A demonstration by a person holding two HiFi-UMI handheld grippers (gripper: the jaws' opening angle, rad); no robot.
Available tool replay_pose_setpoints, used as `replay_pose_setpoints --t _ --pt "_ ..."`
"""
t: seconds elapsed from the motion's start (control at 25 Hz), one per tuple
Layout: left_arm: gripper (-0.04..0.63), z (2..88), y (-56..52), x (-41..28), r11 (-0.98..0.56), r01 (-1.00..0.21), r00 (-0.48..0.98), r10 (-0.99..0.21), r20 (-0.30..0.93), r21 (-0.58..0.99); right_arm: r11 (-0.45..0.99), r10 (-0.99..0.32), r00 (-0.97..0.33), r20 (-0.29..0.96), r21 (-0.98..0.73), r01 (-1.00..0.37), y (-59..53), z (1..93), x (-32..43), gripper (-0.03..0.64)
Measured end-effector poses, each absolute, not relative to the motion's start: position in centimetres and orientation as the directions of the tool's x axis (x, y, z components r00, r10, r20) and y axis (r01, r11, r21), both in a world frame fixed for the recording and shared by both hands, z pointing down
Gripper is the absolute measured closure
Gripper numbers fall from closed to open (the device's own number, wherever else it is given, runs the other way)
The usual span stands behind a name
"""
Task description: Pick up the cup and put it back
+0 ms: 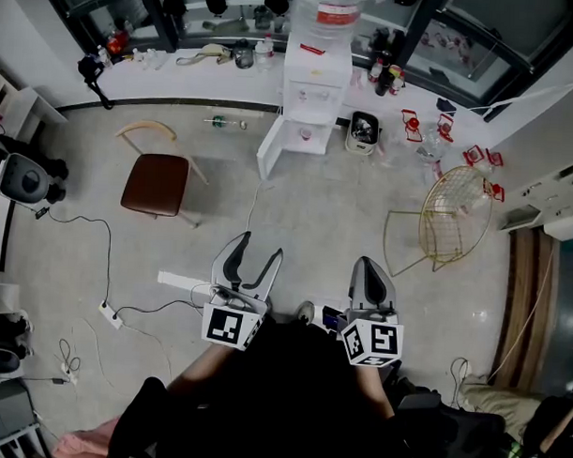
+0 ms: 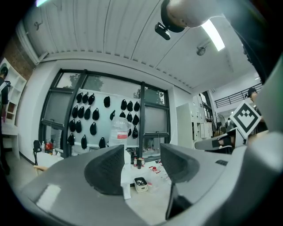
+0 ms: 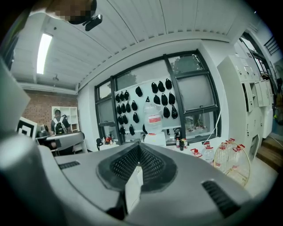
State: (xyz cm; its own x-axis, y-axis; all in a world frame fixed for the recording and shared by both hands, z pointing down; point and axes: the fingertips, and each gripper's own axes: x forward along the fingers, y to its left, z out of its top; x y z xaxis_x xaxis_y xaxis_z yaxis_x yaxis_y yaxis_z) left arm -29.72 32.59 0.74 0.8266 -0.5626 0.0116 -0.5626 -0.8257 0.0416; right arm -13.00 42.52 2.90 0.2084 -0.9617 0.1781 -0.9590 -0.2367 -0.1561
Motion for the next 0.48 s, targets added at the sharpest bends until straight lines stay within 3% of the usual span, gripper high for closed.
replay_pose_setpoints --t 0.48 --pt "0.357 1.2 31.3 -31.5 -0.835 -0.547 0.837 -0.547 0.02 0.059 -0.25 -0.958 0.224 0.18 -0.139 -0.958 41.2 2.7 -14.9 0.622"
